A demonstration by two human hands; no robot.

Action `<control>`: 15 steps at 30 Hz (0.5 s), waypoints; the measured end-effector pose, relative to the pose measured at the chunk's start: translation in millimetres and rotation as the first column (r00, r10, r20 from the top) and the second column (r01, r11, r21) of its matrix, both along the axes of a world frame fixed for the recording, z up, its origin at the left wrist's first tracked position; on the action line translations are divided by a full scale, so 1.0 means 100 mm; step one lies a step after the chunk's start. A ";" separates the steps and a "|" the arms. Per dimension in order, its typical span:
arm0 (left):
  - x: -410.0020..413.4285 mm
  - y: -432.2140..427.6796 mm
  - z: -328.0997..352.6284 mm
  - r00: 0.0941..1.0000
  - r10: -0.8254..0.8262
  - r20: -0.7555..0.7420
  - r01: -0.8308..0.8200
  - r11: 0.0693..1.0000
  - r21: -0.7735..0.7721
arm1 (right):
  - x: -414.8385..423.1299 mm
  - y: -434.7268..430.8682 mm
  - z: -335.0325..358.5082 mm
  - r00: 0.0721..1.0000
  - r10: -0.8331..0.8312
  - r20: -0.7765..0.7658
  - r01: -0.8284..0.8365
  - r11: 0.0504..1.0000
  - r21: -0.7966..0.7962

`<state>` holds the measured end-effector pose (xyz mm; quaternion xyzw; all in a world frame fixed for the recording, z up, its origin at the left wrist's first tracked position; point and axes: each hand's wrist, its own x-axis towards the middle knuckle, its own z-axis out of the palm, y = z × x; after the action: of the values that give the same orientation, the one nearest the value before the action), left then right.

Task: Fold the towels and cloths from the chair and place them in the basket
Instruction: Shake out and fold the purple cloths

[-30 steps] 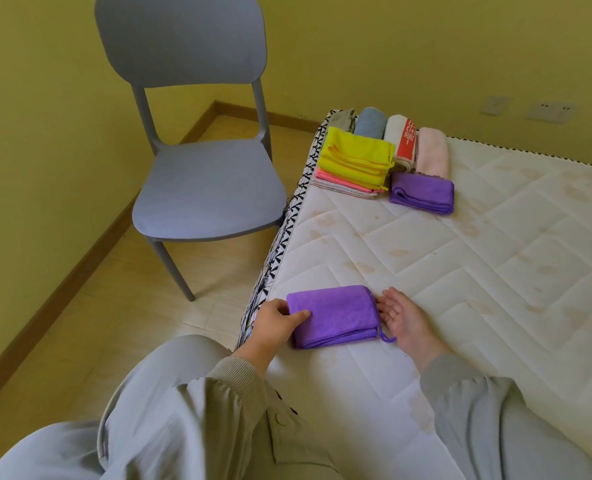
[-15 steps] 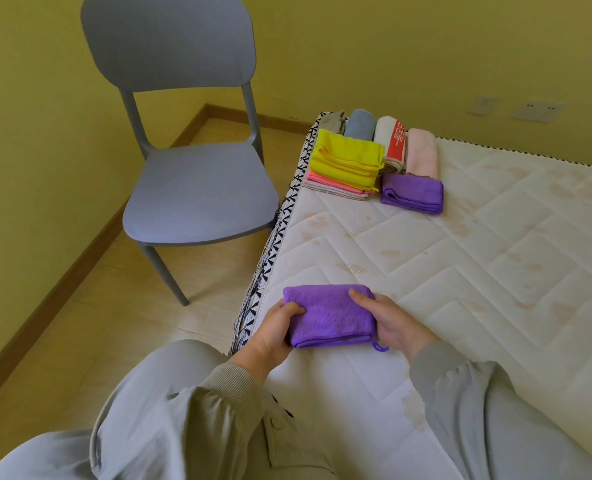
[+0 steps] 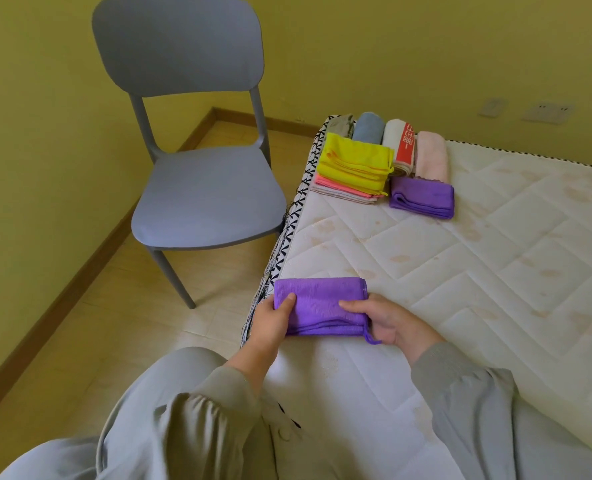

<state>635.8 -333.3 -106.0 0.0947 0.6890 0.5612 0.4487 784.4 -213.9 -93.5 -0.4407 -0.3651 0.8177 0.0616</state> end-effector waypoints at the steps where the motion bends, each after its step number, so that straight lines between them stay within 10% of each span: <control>1: -0.05 0.02 0.02 1.000 -0.006 -0.029 0.006 1.000 0.012 | -0.04 0.04 0.01 1.000 -0.017 -0.004 0.017 1.000 0.005; 15: -0.43 1.12 0.22 0.997 0.023 -0.069 -0.021 0.999 0.037 | -0.34 0.93 0.30 0.928 -0.343 -0.148 0.361 0.925 0.122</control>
<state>592.9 -221.3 -83.7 0.1146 0.6950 0.5747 0.4166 750.6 -121.1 -63.6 -0.4418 -0.3346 0.7900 0.2624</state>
